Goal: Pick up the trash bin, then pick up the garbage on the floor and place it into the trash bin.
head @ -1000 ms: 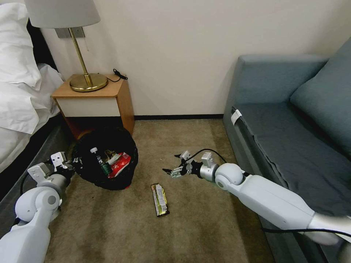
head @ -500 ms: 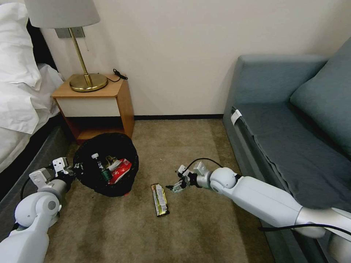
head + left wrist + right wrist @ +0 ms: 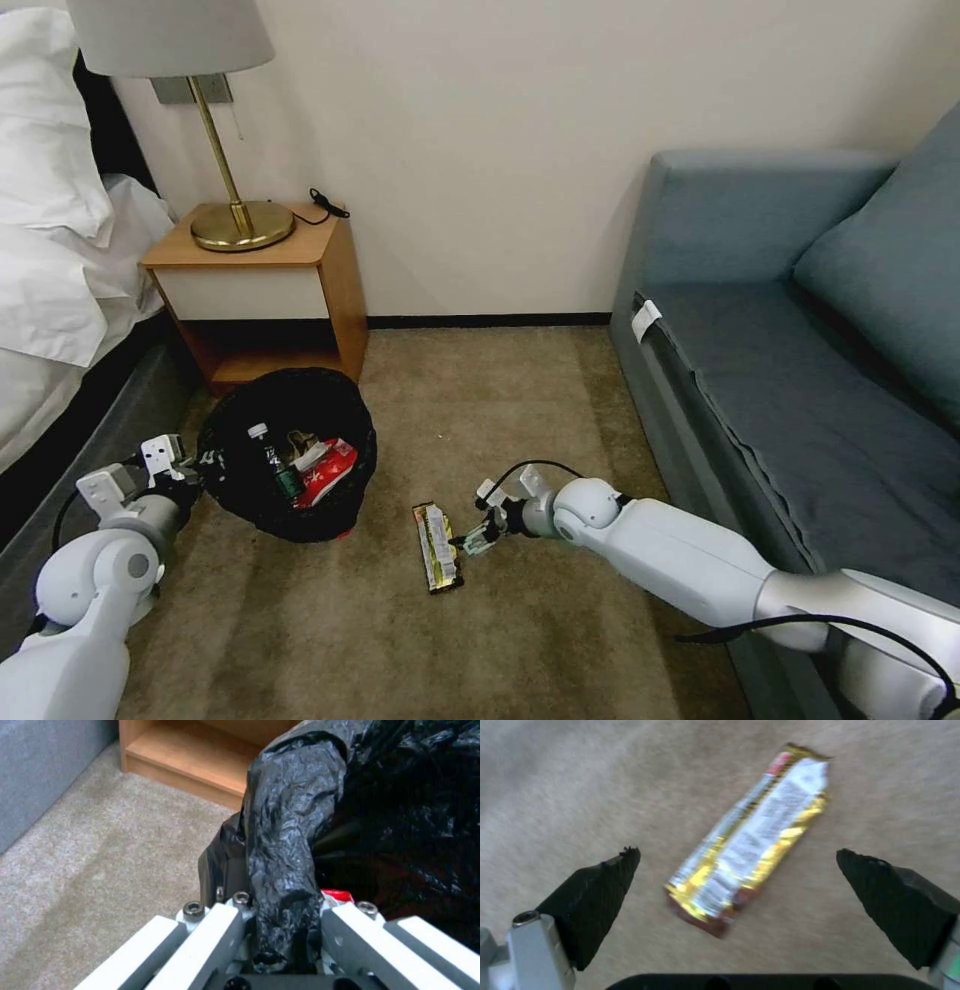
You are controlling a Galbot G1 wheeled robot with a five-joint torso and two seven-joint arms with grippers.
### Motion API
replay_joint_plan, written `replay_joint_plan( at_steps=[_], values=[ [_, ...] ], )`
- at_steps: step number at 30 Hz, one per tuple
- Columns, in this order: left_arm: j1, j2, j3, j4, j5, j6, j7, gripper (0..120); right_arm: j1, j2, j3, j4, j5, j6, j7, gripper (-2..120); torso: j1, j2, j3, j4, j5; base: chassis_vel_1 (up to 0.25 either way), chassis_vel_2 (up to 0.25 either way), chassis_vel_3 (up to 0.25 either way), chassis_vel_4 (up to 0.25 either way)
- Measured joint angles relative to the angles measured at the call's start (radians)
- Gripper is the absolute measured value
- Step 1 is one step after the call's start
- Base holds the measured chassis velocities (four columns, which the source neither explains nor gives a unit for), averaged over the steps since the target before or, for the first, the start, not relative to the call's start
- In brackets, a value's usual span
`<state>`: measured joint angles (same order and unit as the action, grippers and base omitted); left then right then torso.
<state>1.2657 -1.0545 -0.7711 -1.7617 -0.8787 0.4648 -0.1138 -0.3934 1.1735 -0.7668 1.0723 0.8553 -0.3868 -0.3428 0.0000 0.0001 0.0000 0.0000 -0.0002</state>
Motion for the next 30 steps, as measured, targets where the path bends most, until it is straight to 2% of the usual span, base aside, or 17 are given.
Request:
replay_joint_plan(
  at_steps=[7, 12, 24, 30],
  values=[
    [0.004, 0.007, -0.006, 0.006, -0.002, -0.010, 0.012, 2, -0.025, 0.074, 0.012, -0.083, 0.067, -0.036, -0.003, 100, 0.000, 0.000, 0.000, 0.0001, 0.0001, 0.000, 0.000, 0.000, 0.000],
    [0.005, 0.013, -0.010, 0.016, -0.003, -0.015, 0.019, 2, -0.039, 0.088, 0.027, -0.116, 0.068, -0.038, -0.026, 100, 0.000, 0.000, 0.000, 0.0000, 0.0001, 0.000, 0.000, 0.000, 0.000],
    [0.005, 0.020, -0.007, 0.024, -0.002, -0.023, 0.030, 2, -0.085, 0.117, 0.109, -0.208, 0.008, -0.007, -0.085, 100, 0.000, 0.000, 0.000, 0.0000, 0.0001, 0.000, 0.000, 0.000, 0.000],
    [0.009, 0.020, -0.006, 0.025, 0.001, -0.027, 0.037, 2, -0.094, 0.144, 0.133, -0.280, -0.031, 0.037, -0.113, 100, 0.000, 0.000, 0.000, 0.0000, 0.0002, 0.000, 0.000, 0.000, 0.000]
  ],
)
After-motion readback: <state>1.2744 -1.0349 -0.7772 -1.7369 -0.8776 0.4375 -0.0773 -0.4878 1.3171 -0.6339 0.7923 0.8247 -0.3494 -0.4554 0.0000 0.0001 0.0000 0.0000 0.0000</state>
